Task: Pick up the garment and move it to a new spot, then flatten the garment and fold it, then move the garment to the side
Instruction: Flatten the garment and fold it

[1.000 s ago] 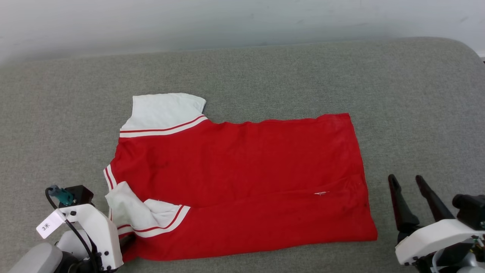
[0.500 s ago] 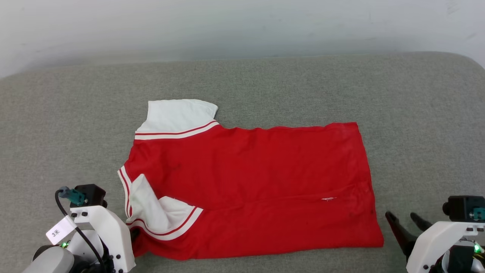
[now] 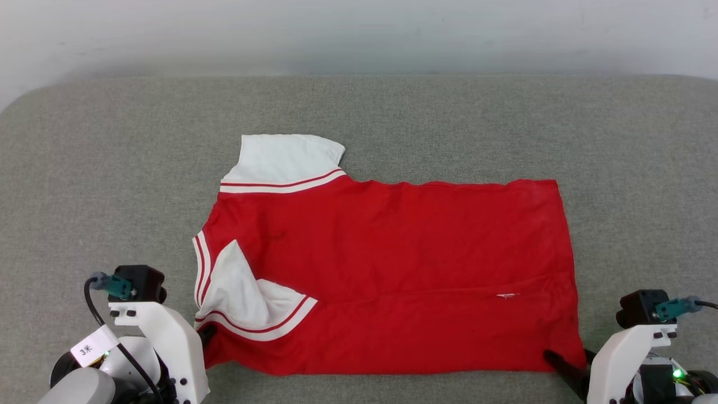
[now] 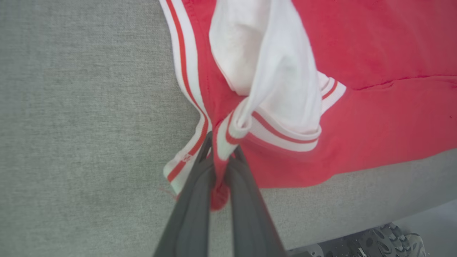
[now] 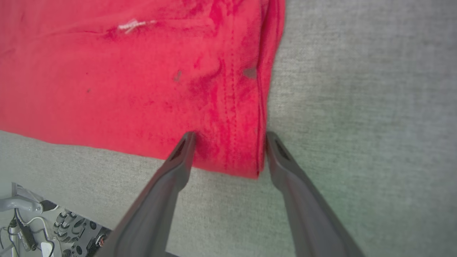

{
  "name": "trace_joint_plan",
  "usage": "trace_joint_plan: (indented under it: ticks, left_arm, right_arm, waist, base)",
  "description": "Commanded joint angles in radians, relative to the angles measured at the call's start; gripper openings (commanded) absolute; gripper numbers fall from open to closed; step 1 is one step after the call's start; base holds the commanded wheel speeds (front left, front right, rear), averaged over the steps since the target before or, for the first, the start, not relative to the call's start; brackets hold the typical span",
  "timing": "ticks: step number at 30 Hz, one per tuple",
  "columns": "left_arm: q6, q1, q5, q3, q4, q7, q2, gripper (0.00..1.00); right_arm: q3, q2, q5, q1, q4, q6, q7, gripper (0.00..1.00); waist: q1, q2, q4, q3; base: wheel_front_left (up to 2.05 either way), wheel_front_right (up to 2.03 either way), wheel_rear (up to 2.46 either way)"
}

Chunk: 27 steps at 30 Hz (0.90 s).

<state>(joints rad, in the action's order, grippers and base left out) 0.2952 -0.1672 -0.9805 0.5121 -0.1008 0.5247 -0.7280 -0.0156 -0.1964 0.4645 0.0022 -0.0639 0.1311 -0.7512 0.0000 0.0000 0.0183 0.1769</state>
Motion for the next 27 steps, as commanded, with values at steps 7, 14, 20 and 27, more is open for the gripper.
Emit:
trace_joint_plan:
  ticks: [7, 14, 20, 27]
  left_arm:
    - [0.01, 0.002, 0.001, 0.004, -0.008, -0.01, 0.01, 0.0]
    - [0.021, 0.043, 0.002, -0.002, -0.026, -0.029, -0.002, 0.0]
    - [0.043, 0.11, -0.009, 0.002, -0.055, -0.036, -0.012, 0.0]
    - [0.082, 0.214, -0.043, -0.004, -0.084, -0.034, -0.023, 0.0]
  right_arm:
    - [0.047, 0.027, 0.019, -0.01, -0.084, 0.0, -0.055, 0.0]
    - [0.046, -0.018, 0.022, -0.026, -0.054, -0.001, -0.032, 0.0]
    - [0.046, -0.038, 0.032, 0.033, -0.014, -0.001, -0.049, 0.0]
    - [0.024, -0.026, 0.037, 0.14, 0.021, -0.001, -0.07, 0.0]
  waist:
    - [0.0, 0.0, 0.004, 0.024]
    - [0.0, 0.0, -0.012, -0.034]
    - [0.0, 0.0, -0.015, -0.114]
    - [0.0, 0.0, -0.01, -0.181]
  base:
    - [0.0, 0.0, 0.0]
    - [0.0, 0.0, 0.0]
    - [0.0, 0.0, 0.0]
    - [0.0, 0.0, 0.0]
